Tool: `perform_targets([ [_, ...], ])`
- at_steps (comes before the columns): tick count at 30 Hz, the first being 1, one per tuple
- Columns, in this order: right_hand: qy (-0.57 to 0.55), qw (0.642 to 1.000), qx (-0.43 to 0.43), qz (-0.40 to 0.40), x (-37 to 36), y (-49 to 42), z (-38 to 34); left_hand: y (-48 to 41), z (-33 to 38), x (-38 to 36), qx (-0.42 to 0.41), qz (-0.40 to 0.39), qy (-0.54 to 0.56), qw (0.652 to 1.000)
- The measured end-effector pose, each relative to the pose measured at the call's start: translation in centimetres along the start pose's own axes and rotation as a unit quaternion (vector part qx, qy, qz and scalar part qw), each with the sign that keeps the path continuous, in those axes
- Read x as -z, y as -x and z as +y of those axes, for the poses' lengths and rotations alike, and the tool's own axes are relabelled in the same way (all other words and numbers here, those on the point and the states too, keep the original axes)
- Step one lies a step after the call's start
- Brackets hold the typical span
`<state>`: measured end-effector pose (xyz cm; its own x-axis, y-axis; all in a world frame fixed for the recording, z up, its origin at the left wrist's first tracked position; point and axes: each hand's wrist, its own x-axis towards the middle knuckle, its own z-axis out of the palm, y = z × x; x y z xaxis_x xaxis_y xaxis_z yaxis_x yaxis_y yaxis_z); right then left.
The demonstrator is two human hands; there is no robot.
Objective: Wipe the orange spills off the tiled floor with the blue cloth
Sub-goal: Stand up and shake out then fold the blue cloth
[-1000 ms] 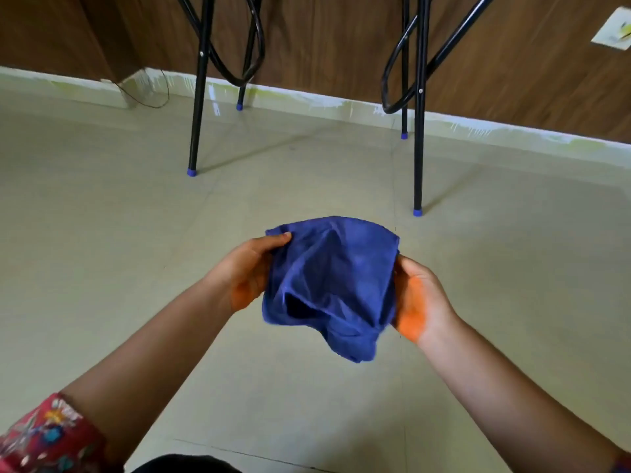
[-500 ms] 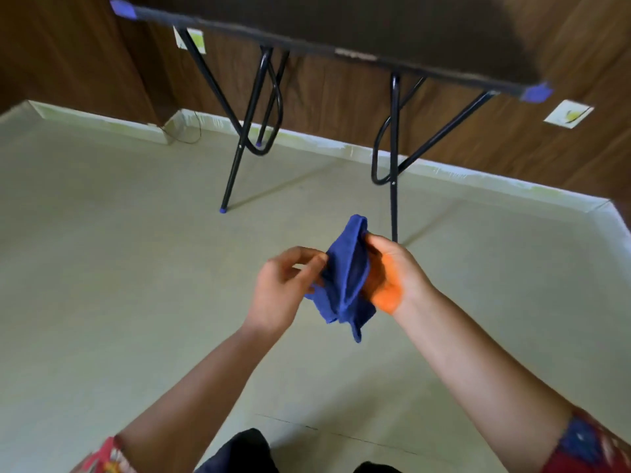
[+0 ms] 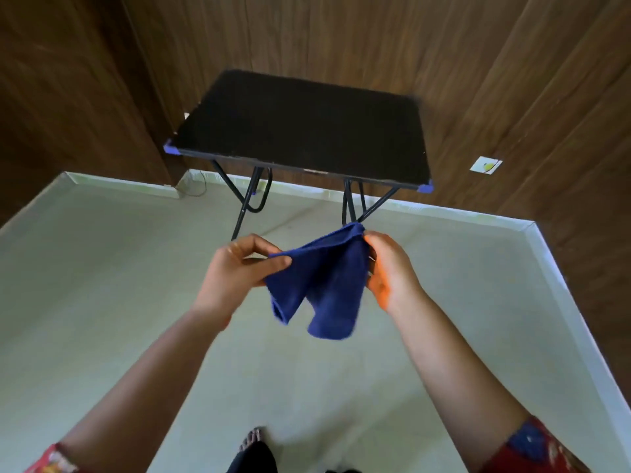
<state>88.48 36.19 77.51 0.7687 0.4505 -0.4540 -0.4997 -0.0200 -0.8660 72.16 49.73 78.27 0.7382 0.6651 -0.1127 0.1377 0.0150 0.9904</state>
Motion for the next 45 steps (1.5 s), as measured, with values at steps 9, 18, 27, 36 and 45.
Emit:
perform_targets([
  [9,0.411,0.862,0.294,-0.02,1.6,3.8,-2.9,-2.3,7.7,3.1,-0.156,-0.029,-0.154,0.975],
  [18,0.355,0.886,0.22,-0.201,-0.5,2.2,1.9,-3.7,8.4,2.5,-0.135,-0.097,-0.101,0.981],
  [27,0.452,0.888,0.052,-0.064,2.9,-0.6,6.2,-6.7,5.7,8.7,-0.022,-0.11,-0.266,0.957],
  [36,0.044,0.992,0.048,-0.107,0.3,4.3,-1.2,-7.0,4.7,15.3,0.236,-0.414,-0.353,0.805],
  [45,0.067,0.993,-0.085,-0.047,1.9,2.3,5.8,-5.0,-6.3,15.1,0.337,-0.25,-0.056,0.906],
])
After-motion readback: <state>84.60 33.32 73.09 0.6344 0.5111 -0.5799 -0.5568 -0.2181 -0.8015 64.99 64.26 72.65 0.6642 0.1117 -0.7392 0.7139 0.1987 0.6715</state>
